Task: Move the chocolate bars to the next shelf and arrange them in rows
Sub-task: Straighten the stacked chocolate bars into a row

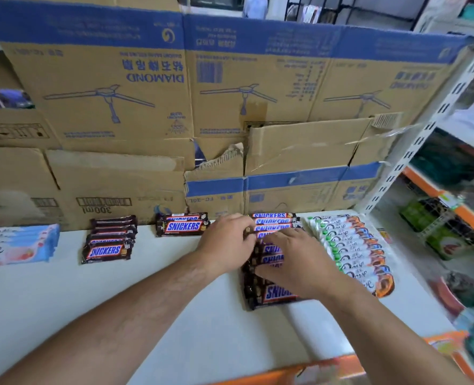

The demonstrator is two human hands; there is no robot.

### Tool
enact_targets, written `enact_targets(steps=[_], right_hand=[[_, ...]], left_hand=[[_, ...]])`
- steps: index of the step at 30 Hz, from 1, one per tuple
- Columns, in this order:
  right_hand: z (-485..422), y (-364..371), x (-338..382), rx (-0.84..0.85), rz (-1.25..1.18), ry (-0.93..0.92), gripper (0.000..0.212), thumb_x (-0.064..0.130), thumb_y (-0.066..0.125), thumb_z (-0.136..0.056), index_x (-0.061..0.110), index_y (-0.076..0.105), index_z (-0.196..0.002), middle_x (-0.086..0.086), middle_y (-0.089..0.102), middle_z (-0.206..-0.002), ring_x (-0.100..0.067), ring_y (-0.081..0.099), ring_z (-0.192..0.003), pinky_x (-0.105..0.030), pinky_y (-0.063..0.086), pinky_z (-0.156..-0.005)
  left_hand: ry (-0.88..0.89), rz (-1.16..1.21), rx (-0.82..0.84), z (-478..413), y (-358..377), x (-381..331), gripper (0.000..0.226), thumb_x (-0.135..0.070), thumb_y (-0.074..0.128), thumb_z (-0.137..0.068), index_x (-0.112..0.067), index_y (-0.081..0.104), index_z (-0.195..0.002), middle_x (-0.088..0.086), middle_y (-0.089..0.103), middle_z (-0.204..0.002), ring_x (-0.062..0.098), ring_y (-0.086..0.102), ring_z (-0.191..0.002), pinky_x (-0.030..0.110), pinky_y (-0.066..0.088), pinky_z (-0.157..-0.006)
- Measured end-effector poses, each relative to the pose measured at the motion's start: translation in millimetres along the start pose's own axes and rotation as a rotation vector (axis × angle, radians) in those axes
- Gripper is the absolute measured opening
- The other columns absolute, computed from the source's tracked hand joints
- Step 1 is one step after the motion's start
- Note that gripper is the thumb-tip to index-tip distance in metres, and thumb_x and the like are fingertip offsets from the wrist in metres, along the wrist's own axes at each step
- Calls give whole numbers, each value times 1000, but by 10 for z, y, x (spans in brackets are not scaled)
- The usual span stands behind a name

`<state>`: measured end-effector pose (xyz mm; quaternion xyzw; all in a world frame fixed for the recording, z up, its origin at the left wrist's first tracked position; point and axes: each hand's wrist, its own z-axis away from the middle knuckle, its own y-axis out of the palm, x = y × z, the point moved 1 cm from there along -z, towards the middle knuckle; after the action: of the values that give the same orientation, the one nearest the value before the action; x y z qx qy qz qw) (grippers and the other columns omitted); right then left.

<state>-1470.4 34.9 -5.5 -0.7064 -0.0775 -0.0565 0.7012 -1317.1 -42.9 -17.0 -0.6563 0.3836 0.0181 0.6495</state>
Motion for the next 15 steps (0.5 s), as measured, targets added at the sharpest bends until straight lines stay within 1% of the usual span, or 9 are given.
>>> enact_targets(steps=[2,4,5,7,9,10,11,13,15], right_hand=[[3,-56,-174,70,-30,-53,78,76,44,-61,35,56,-126,11,58,-123,-18,51,-115,-34,43,-98],[-69,-77,-359,60,-91,-75,70,71,43,-67,32,58,-124,9,58,-124,-19,52,-116,-38,45,-97],[-135,-74,-462,24,-108,-78,61,64,42,-72,30,60,-119,7,60,-121,-22,54,-113,-39,48,-93],[-295,-79,-635,-15,-89,-87,41,43,45,-80,25,61,-114,1,63,-112,-27,58,-106,-40,50,-83],[-454,-89,-750,19,-60,-110,32,25,47,-84,21,60,-113,-3,63,-109,-30,59,-102,-37,49,-76],[-525,-95,-779,35,-46,-126,29,21,47,-86,20,59,-113,-4,63,-109,-31,60,-102,-36,47,-75],[-593,-95,-799,45,-32,-143,27,22,47,-88,19,58,-113,-5,63,-111,-31,60,-102,-37,47,-76],[-728,-67,-816,88,-16,-157,28,29,44,-93,19,58,-115,-6,63,-117,-31,59,-106,-38,48,-84],[-852,-25,-821,156,-26,-144,32,35,41,-95,19,59,-115,-6,62,-121,-30,57,-112,-40,47,-92]], left_hand=[[-44,4,-6,-94,50,-143,27,-32,53,-92,-24,64,-115,-6,62,-115,17,51,-109,32,44,-90],[-76,14,14,-158,132,-288,29,-34,55,-90,-25,63,-117,-6,62,-118,17,50,-113,32,42,-95],[-83,-2,36,-179,169,-359,31,-35,57,-89,-26,62,-117,-6,61,-119,16,48,-115,32,41,-96],[-98,-35,93,-209,238,-471,36,-40,60,-83,-27,59,-117,-7,58,-119,16,44,-118,33,39,-98],[-121,-37,150,-188,270,-545,51,-48,64,-76,-27,54,-122,-9,54,-124,14,41,-121,33,38,-102],[-131,-45,190,-165,276,-562,62,-53,66,-73,-28,51,-127,-9,50,-129,13,38,-125,33,35,-106],[-135,-73,239,-131,277,-570,74,-59,67,-70,-29,46,-134,-9,44,-138,12,32,-132,34,31,-111],[-147,-149,357,-41,267,-565,97,-68,69,-66,-32,30,-147,-11,21,-156,11,10,-146,38,15,-120],[-171,-182,471,50,248,-555,113,-69,73,-63,-38,12,-153,-16,-2,-161,6,-11,-147,41,-2,-122]])
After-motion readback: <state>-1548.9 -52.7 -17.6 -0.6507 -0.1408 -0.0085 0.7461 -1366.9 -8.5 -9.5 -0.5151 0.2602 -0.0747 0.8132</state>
